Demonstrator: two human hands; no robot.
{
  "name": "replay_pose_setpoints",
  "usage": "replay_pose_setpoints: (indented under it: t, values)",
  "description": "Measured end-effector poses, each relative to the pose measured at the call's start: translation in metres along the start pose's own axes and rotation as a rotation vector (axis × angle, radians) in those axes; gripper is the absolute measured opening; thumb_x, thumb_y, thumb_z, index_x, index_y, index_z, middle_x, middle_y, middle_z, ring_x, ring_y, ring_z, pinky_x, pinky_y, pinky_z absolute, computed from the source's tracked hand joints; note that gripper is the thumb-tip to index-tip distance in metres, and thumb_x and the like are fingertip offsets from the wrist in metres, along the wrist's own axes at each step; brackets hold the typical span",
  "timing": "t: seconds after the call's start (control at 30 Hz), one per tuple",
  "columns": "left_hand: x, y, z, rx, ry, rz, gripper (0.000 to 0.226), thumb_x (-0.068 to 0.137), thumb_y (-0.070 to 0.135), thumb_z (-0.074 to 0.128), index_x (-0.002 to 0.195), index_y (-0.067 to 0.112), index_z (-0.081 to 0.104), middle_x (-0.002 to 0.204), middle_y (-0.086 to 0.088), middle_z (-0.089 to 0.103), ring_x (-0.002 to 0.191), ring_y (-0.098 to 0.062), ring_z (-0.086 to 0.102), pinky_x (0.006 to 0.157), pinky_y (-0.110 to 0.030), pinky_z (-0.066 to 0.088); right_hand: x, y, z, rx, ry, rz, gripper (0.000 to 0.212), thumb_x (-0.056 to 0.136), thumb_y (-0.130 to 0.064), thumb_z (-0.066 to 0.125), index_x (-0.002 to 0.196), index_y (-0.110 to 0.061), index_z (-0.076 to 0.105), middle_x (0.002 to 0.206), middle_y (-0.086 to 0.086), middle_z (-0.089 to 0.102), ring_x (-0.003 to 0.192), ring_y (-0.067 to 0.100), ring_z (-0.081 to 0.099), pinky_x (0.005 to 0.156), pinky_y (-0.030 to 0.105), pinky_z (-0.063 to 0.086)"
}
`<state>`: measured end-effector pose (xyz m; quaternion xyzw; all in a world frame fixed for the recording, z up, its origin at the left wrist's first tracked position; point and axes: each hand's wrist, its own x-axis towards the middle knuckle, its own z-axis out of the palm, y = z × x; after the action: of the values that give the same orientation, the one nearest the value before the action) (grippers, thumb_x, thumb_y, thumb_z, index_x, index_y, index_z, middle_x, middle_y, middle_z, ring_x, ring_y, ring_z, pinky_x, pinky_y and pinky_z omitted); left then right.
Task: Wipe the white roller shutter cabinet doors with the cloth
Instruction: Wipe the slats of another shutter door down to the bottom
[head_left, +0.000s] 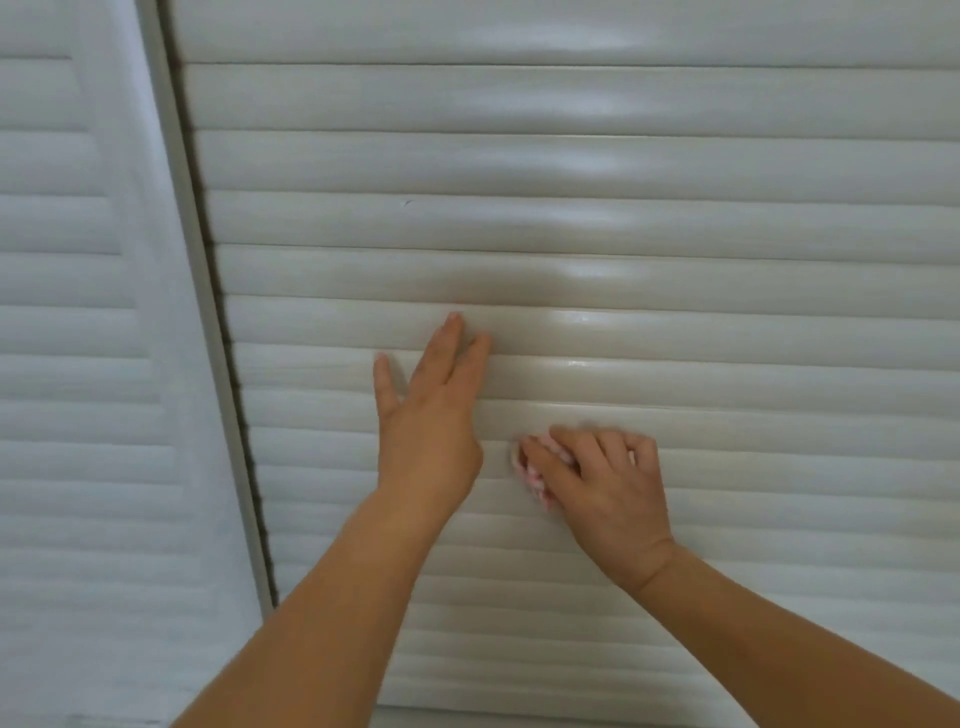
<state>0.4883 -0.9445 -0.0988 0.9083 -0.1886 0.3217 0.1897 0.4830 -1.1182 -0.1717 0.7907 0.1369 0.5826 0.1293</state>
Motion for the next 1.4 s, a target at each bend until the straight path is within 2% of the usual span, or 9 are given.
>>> replay_pose_setpoints:
  t: [0.27, 0.47, 0.67, 0.77, 0.9, 1.07, 1.17, 1.27, 1.4]
  values:
    - [-0.059, -0.013, 0.052, -0.302, 0.048, -0.394, 0.09, 0.077, -0.017, 0.039, 0.148, 0.031, 0.009, 0.156, 0.012, -0.005, 0.141, 0.001, -0.009, 0.11, -0.038, -0.019, 0.045, -0.019, 0.003, -0.034, -0.026, 0.104, 0.025, 0.078, -0.032, 0.05, 0.091, -0.026, 0.07, 0.095, 0.003, 0.066, 0.074, 0.028, 0.058, 0.067, 0.034, 0.023]
    - [-0.079, -0.023, 0.067, -0.386, -0.043, -0.441, 0.091, 0.08, -0.012, 0.038, 0.147, 0.037, -0.002, 0.152, 0.021, -0.015, 0.139, 0.007, -0.008, 0.113, -0.045, -0.013, 0.02, -0.005, -0.015, -0.066, -0.163, 0.414, 0.031, 0.063, -0.016, 0.084, 0.09, -0.02, 0.069, 0.096, 0.01, 0.063, 0.078, 0.034, 0.058, 0.068, 0.028, 0.01]
    - [-0.086, -0.016, 0.087, -0.518, 0.0, -0.361, 0.094, 0.074, -0.011, 0.042, 0.148, 0.032, 0.002, 0.148, 0.02, -0.022, 0.133, 0.013, -0.012, 0.11, -0.046, -0.015, 0.061, -0.054, 0.009, -0.14, -0.108, 0.13, 0.029, 0.062, -0.022, 0.077, 0.09, -0.022, 0.071, 0.088, 0.006, 0.064, 0.07, 0.028, 0.058, 0.067, 0.032, 0.02]
    - [-0.085, -0.018, 0.101, -0.556, 0.13, -0.32, 0.096, 0.058, -0.016, 0.048, 0.145, 0.022, 0.031, 0.151, 0.013, 0.001, 0.137, 0.006, 0.0, 0.106, -0.052, -0.008, 0.06, -0.047, 0.009, -0.171, -0.087, 0.041, 0.027, 0.071, -0.024, 0.057, 0.094, -0.023, 0.071, 0.092, 0.006, 0.065, 0.072, 0.029, 0.059, 0.068, 0.033, 0.022]
    - [-0.081, -0.021, 0.103, -0.366, 0.128, -0.265, 0.1, 0.022, -0.01, 0.067, 0.119, 0.016, 0.063, 0.136, -0.001, 0.053, 0.118, -0.015, 0.055, 0.087, -0.062, 0.036, 0.041, -0.026, -0.004, -0.154, -0.149, 0.188, 0.032, 0.062, -0.014, 0.082, 0.091, -0.021, 0.07, 0.094, 0.008, 0.063, 0.077, 0.033, 0.058, 0.069, 0.032, 0.02]
    - [-0.081, -0.026, 0.103, -0.332, 0.113, -0.232, 0.097, 0.017, -0.003, 0.066, 0.111, 0.02, 0.066, 0.126, 0.002, 0.061, 0.108, -0.01, 0.062, 0.082, -0.059, 0.041, 0.087, -0.07, 0.003, 0.0, -0.051, 0.089, 0.029, 0.069, -0.029, 0.071, 0.098, -0.029, 0.069, 0.096, 0.003, 0.064, 0.082, 0.029, 0.059, 0.071, 0.032, 0.021]
    - [-0.083, -0.029, 0.09, -0.419, 0.059, -0.246, 0.097, 0.039, -0.009, 0.066, 0.129, 0.024, 0.055, 0.14, 0.011, 0.047, 0.121, -0.004, 0.051, 0.099, -0.061, 0.022, 0.12, -0.094, 0.019, 0.011, 0.017, -0.157, 0.027, 0.067, -0.027, 0.068, 0.094, -0.028, 0.072, 0.096, -0.001, 0.067, 0.08, 0.028, 0.06, 0.073, 0.033, 0.022]
    - [-0.085, -0.033, 0.08, -0.431, -0.046, -0.25, 0.09, 0.072, -0.008, 0.048, 0.147, 0.032, 0.019, 0.154, 0.021, 0.006, 0.138, 0.004, 0.017, 0.11, -0.05, -0.012, 0.127, -0.088, 0.028, -0.066, 0.021, -0.348, 0.024, 0.07, -0.024, 0.059, 0.089, -0.027, 0.073, 0.096, -0.002, 0.068, 0.082, 0.028, 0.061, 0.075, 0.035, 0.023]
    - [-0.088, -0.039, 0.081, -0.429, -0.058, -0.224, 0.088, 0.074, -0.005, 0.047, 0.147, 0.032, 0.016, 0.155, 0.02, -0.003, 0.138, 0.005, 0.015, 0.11, -0.05, -0.014, 0.093, -0.049, 0.02, -0.085, -0.017, -0.402, 0.027, 0.078, -0.027, 0.056, 0.1, -0.028, 0.072, 0.108, -0.002, 0.067, 0.098, 0.025, 0.046, 0.078, 0.037, 0.023]
